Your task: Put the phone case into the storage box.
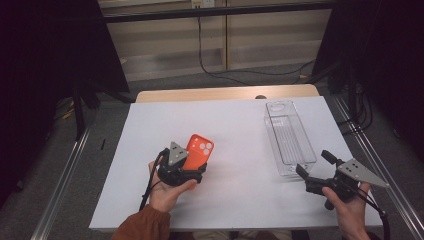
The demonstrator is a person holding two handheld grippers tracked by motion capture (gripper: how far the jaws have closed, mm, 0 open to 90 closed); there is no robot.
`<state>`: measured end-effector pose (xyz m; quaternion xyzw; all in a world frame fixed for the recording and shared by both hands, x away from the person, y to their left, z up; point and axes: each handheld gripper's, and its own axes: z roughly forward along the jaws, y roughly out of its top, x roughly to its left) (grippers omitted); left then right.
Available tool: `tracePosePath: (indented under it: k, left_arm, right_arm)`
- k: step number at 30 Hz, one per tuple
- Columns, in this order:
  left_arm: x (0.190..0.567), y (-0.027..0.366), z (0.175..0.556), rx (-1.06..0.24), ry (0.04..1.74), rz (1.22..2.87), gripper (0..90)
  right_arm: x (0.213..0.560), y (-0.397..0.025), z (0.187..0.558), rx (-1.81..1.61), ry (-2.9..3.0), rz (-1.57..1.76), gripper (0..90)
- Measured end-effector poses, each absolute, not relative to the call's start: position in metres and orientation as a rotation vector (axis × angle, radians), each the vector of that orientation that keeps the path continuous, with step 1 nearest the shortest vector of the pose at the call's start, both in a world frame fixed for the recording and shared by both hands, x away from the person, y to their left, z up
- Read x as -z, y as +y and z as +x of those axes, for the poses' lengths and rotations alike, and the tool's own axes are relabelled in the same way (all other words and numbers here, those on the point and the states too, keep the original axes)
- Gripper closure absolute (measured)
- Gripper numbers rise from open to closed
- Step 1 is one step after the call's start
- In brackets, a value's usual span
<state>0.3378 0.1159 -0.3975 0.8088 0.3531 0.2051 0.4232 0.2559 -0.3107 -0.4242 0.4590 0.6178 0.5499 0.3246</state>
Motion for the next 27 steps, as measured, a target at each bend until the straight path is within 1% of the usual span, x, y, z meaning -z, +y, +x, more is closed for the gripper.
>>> tracePosePath:
  k: [7, 15, 21, 27]
  left_arm:
    - [0.395, 0.107, 0.333, -0.515, 0.857, 1.998, 15.7]
    - [0.394, 0.091, 0.332, -0.496, 0.812, 2.01, 15.7]
    - [0.396, 0.081, 0.333, -0.479, 0.809, 2.011, 15.7]
    - [0.394, 0.061, 0.333, -0.488, 0.779, 2.0, 15.7]
  right_arm:
    - [0.419, -0.307, 0.262, -1.453, 1.648, 1.163, 0.0]
    - [0.414, -0.302, 0.285, -1.473, 1.668, 1.137, 0.0]
    - [0.407, -0.288, 0.307, -1.489, 1.701, 1.102, 0.0]
    - [0.405, -0.264, 0.315, -1.542, 1.749, 1.089, 0.0]
